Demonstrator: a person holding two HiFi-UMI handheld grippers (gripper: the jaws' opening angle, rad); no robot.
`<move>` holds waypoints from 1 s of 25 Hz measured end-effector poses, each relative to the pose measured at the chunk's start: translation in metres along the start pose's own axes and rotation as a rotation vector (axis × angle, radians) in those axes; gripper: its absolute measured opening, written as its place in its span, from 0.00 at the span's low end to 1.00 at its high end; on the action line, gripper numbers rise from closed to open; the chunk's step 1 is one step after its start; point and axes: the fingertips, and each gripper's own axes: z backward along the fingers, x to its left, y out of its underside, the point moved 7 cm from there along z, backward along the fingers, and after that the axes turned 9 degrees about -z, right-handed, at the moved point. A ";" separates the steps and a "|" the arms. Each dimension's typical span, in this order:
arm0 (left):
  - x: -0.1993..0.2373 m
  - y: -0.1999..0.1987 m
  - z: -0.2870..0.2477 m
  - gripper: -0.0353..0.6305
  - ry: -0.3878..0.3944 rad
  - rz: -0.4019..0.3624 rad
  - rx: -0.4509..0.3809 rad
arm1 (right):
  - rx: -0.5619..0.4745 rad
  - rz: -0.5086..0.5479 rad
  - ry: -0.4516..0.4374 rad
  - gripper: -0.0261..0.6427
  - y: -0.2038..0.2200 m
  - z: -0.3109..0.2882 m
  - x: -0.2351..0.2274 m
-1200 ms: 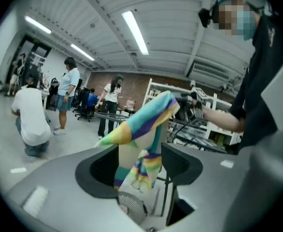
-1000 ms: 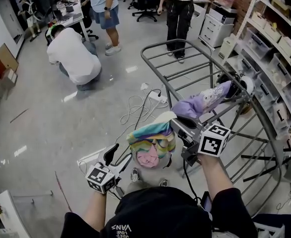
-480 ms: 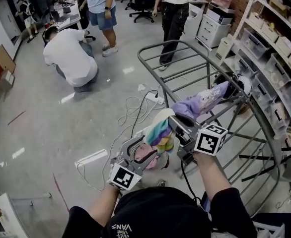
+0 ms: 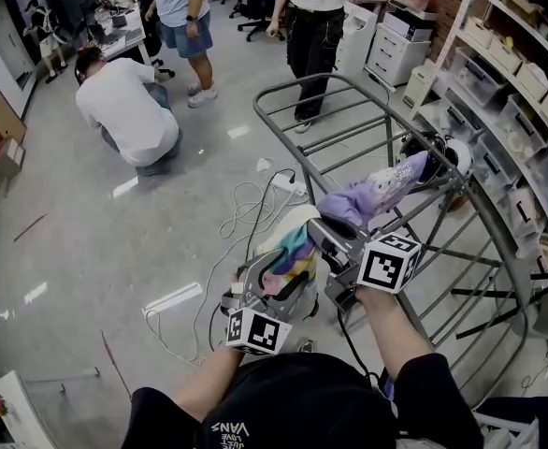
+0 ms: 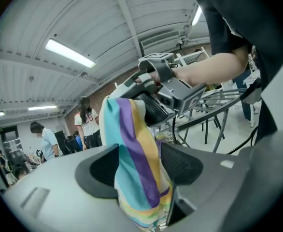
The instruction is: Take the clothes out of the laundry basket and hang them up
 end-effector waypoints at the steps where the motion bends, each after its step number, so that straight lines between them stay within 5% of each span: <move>1: 0.002 0.001 0.000 0.43 -0.011 0.014 0.000 | -0.002 -0.001 -0.001 0.08 0.000 -0.001 -0.001; 4: 0.012 0.002 0.003 0.41 -0.017 0.038 -0.017 | -0.009 -0.005 0.002 0.08 -0.002 -0.001 -0.005; 7: 0.024 0.003 0.009 0.10 0.003 0.064 -0.033 | -0.004 -0.005 0.012 0.08 -0.003 0.000 -0.012; 14: 0.069 0.001 0.019 0.07 0.027 0.196 -0.052 | 0.015 -0.017 0.048 0.08 0.000 0.003 -0.035; 25: 0.136 -0.044 0.037 0.07 0.051 0.294 -0.094 | 0.141 -0.001 0.010 0.14 0.019 -0.020 -0.050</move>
